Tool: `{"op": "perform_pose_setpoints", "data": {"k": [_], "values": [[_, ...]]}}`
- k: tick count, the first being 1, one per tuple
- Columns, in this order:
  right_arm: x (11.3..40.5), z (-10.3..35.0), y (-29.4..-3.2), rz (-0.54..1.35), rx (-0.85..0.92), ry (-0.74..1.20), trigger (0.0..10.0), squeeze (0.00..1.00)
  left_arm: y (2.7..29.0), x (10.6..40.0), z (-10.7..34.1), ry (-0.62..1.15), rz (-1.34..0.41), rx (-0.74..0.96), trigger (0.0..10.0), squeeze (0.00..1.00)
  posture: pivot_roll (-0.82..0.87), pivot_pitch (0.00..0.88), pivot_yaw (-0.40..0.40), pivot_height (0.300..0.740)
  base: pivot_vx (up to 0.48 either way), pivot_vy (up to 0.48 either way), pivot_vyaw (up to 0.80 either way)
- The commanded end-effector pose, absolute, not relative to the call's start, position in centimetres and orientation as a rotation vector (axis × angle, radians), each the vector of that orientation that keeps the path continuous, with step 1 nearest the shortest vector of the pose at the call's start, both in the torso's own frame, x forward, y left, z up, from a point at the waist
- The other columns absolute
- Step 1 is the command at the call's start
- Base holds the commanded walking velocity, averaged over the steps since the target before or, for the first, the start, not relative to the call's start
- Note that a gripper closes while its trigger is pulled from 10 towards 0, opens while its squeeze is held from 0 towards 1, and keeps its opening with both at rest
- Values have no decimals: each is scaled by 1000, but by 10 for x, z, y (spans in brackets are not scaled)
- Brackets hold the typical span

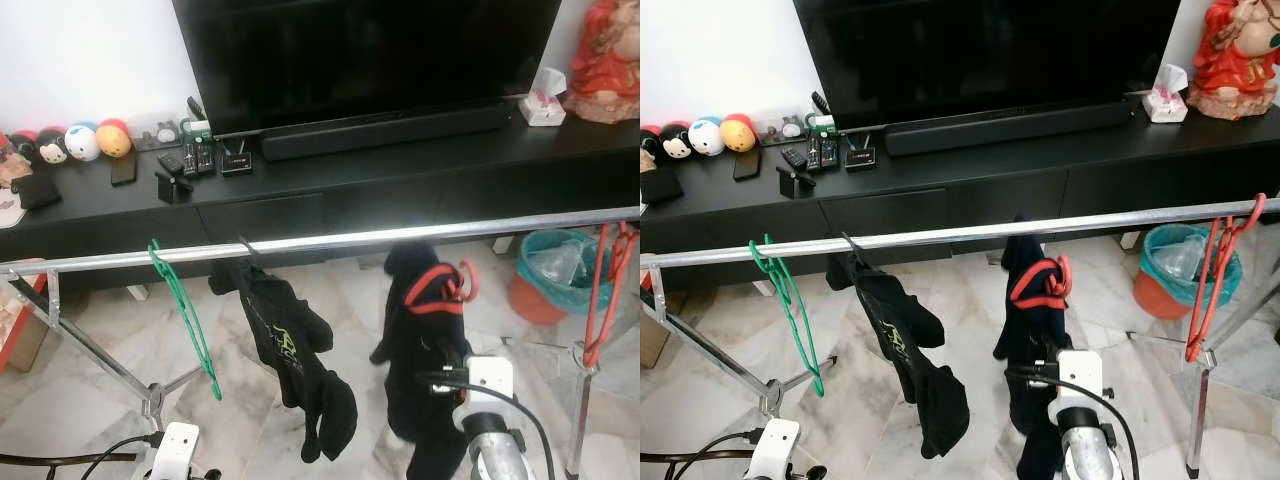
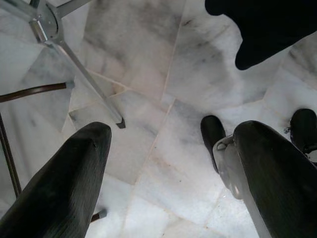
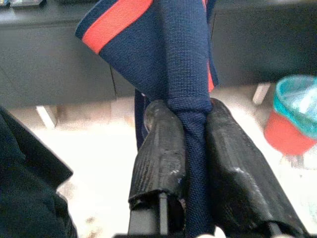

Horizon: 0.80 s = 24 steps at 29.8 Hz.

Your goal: Hang hanger

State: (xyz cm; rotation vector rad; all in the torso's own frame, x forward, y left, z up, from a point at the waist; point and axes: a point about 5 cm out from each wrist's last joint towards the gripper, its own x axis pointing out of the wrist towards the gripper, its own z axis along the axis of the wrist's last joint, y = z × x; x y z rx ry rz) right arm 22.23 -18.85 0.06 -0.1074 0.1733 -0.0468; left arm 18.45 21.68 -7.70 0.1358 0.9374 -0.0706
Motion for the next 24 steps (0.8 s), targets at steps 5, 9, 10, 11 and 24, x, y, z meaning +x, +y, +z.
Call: {"op": "perform_pose_setpoints", "data": {"k": [5,9,10,11,24], "values": [[205,-36,-192,-98,-79,386,10000,0,213,183,-79,944,-88,146,10000,0,-104,0,82,740,0,0,0],[196,-51,-195,-130,-51,486,10000,0,213,184,-78,939,-82,139,10000,0,-103,0,81,740,0,0,0],[187,-59,-197,-150,-51,550,10000,0,212,184,-78,939,-84,139,10000,0,-98,0,79,740,0,0,0],[183,-63,-198,-157,-53,579,10000,0,212,183,-79,939,-85,139,10000,0,-98,0,79,740,0,0,0],[167,-78,-203,-232,-12,712,10000,0,211,179,-81,958,-99,143,10000,0,-97,0,79,740,0,0,0]]}}
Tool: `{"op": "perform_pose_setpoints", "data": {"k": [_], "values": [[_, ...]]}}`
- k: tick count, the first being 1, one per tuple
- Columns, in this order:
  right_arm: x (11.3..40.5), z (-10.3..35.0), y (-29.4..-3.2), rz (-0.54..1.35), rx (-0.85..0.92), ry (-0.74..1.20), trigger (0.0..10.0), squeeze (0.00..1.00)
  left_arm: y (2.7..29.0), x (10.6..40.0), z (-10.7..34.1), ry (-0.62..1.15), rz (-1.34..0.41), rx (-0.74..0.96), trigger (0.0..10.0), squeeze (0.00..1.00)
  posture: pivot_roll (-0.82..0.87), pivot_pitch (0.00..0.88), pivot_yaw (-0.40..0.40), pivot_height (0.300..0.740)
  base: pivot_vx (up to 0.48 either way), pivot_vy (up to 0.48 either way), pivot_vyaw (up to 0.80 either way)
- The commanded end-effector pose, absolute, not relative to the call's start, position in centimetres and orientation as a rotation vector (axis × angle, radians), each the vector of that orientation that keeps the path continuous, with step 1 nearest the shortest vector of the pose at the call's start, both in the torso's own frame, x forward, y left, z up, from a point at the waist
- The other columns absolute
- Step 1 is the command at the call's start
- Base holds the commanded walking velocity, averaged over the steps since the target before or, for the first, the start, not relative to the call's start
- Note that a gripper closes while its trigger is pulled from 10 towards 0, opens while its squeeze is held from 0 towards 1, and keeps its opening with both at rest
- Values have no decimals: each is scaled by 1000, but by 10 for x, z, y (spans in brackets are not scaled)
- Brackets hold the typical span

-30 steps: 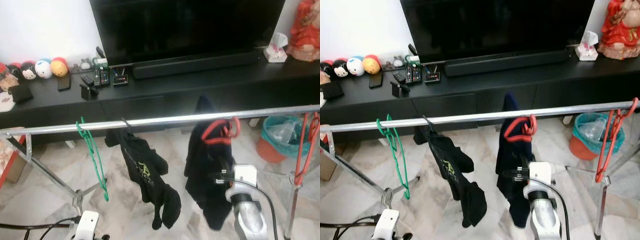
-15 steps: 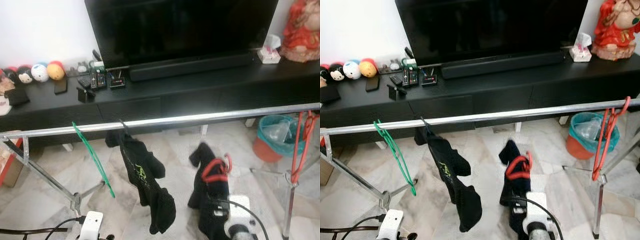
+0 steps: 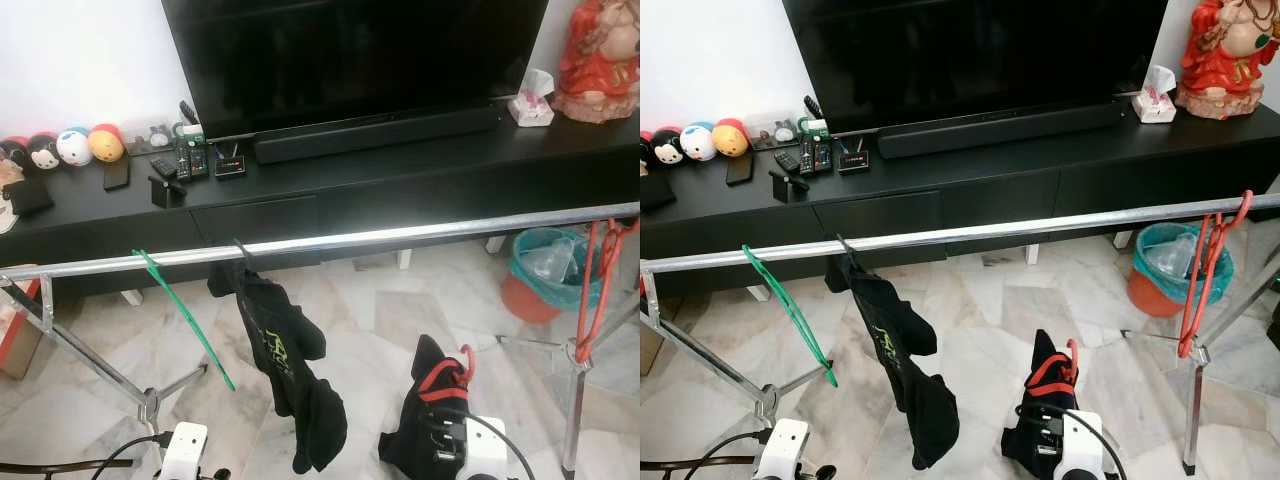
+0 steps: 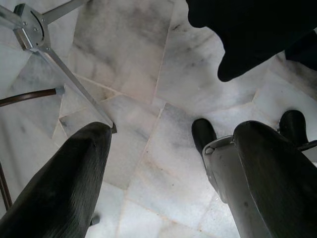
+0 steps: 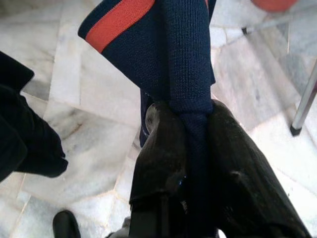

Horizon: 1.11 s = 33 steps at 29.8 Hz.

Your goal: Hang hanger

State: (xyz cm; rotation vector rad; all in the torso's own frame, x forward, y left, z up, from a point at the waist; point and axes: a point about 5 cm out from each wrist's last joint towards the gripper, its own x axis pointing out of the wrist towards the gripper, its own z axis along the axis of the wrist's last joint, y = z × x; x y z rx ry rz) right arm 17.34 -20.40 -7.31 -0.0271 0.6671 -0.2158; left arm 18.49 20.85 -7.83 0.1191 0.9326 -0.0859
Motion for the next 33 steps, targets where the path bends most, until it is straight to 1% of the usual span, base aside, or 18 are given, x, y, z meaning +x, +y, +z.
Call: {"op": "perform_pose_setpoints", "data": {"k": [1,7,17,33], "values": [[164,-80,-204,-234,-12,727,10000,0,211,178,-81,961,-98,143,10000,0,-97,0,79,740,0,0,0],[153,-87,-201,-232,-16,795,10000,0,213,175,-82,966,-85,136,10000,0,-98,0,83,740,0,0,0],[150,-90,-199,-261,4,821,10000,0,211,175,-83,975,-83,140,10000,0,-94,0,88,740,0,0,0],[143,-92,-208,-287,-5,859,10000,0,211,175,-83,976,-81,133,10000,0,-97,0,87,740,-288,0,0]]}}
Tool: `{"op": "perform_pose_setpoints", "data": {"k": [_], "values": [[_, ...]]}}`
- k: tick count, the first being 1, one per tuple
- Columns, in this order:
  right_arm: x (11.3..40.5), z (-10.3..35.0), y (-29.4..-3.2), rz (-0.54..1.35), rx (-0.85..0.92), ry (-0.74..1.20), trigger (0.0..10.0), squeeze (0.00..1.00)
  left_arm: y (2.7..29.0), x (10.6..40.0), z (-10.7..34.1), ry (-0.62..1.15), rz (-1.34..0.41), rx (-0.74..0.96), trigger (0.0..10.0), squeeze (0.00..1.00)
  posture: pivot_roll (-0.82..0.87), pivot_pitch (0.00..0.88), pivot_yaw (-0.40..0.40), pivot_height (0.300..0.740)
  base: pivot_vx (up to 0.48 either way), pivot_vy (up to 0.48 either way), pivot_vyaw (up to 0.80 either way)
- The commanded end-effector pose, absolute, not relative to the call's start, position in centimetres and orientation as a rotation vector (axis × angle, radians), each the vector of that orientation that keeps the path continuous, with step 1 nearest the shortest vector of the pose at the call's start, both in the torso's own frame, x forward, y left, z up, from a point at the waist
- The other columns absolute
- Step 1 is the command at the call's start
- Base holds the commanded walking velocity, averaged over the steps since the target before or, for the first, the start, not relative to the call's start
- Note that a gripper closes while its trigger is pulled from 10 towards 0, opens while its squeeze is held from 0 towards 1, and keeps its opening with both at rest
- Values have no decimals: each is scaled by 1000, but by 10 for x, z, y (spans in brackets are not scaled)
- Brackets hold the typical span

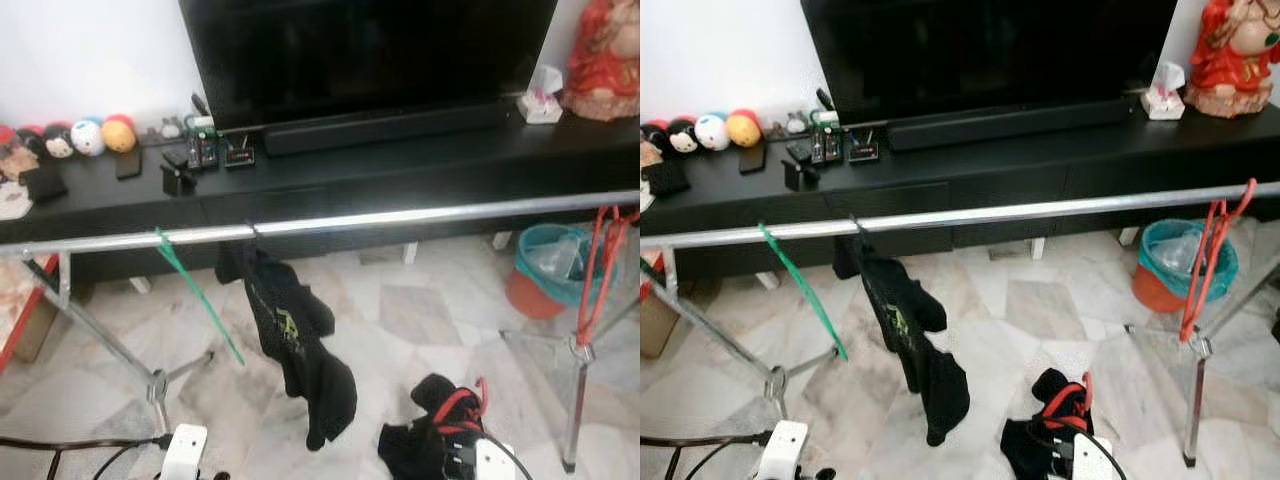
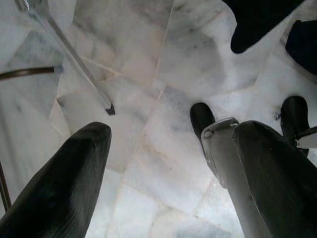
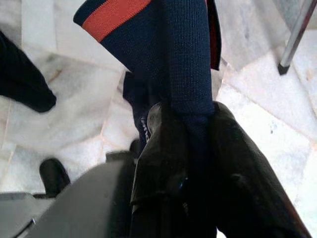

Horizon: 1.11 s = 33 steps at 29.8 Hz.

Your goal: Hang hanger

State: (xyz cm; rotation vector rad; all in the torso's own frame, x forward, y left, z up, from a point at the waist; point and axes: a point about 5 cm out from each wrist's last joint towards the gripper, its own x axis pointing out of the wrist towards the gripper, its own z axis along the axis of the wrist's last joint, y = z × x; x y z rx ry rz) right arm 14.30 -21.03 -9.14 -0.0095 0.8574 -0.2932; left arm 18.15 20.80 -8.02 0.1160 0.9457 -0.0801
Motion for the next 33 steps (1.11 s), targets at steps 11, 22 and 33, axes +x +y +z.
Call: {"op": "perform_pose_setpoints", "data": {"k": [11,22,33], "values": [[144,-92,-209,-281,-14,864,10000,0,212,174,-83,976,-81,129,10000,0,-95,0,85,740,-304,0,0],[144,-92,-209,-275,-12,866,10000,0,212,173,-84,978,-83,132,10000,0,-93,0,87,740,-304,0,0],[144,-92,-209,-278,-24,868,10000,0,211,173,-84,980,-90,132,10000,0,-94,0,89,740,-304,0,0]]}}
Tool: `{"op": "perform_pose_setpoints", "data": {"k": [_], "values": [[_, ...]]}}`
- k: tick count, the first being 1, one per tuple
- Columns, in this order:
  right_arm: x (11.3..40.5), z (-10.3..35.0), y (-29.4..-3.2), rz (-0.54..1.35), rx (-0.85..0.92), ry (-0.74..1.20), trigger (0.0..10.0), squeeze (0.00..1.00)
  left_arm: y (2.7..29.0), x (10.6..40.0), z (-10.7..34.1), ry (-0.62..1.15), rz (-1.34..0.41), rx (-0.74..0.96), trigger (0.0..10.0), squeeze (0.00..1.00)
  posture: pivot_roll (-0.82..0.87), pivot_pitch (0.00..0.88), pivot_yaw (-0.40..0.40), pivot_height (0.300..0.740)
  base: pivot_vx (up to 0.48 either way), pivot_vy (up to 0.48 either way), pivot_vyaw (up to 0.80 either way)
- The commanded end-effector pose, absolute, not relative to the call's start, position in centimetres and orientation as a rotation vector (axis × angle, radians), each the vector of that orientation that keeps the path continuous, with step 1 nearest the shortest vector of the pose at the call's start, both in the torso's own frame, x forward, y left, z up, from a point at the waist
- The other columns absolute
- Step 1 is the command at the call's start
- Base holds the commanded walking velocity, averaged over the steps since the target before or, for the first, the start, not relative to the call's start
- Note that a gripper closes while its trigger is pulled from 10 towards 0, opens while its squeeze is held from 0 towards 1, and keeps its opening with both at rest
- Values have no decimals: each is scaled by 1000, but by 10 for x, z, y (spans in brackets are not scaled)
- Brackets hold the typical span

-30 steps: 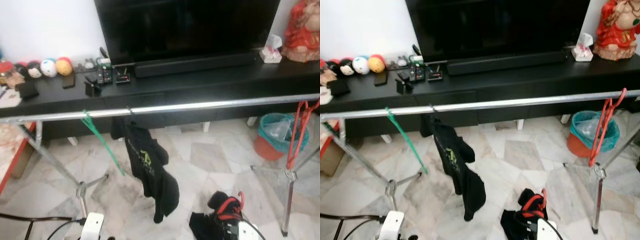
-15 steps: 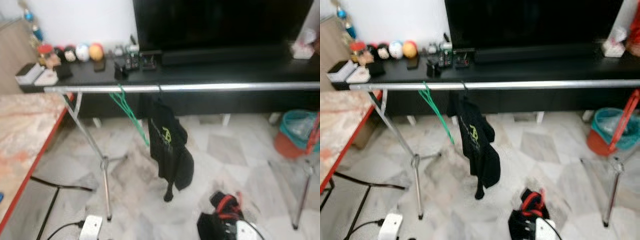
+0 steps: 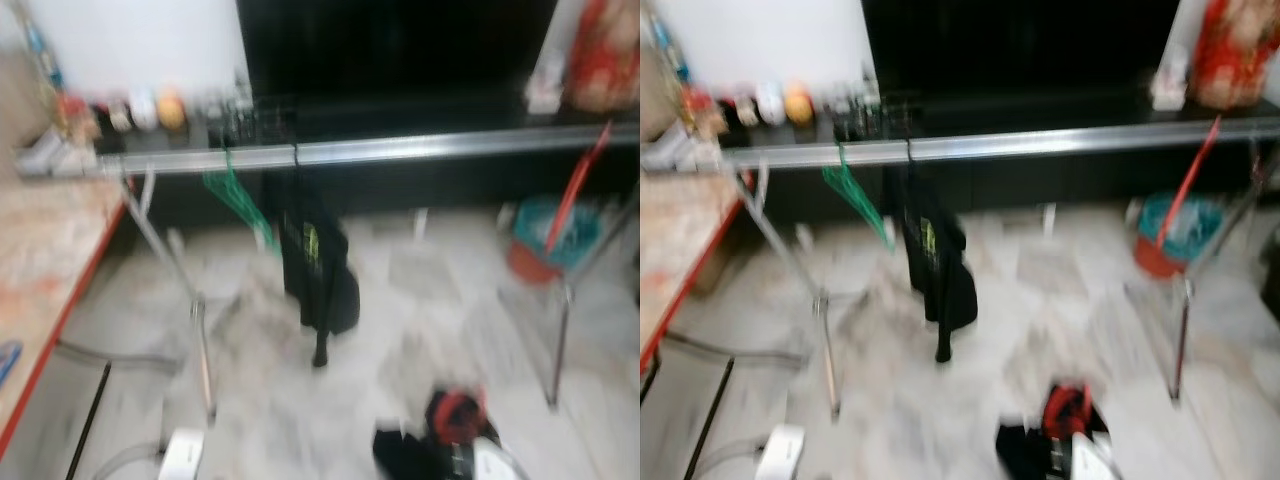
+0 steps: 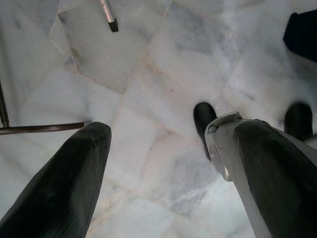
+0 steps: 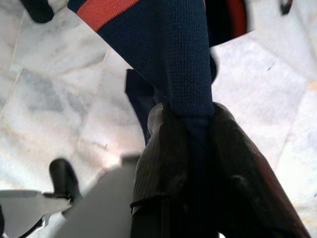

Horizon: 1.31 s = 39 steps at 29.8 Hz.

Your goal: Hang hanger

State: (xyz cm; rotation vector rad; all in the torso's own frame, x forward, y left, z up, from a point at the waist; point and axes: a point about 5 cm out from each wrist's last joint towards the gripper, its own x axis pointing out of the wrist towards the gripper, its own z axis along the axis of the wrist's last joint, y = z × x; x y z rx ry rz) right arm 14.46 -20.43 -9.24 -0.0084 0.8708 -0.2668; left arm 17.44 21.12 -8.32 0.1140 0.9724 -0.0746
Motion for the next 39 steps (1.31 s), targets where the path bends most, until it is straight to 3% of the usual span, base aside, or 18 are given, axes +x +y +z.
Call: {"op": "perform_pose_setpoints", "data": {"k": [1,31,39], "values": [[144,-92,-209,-279,-26,868,10000,0,211,173,-84,980,-90,132,10000,0,-94,0,89,740,-304,0,0],[152,-89,-206,-259,-53,843,10000,0,209,172,-85,985,-92,133,10000,0,-93,0,84,740,-302,0,0],[155,-87,-206,-253,-57,829,10000,0,208,171,-86,988,-90,135,10000,0,-92,0,82,740,0,0,0]]}}
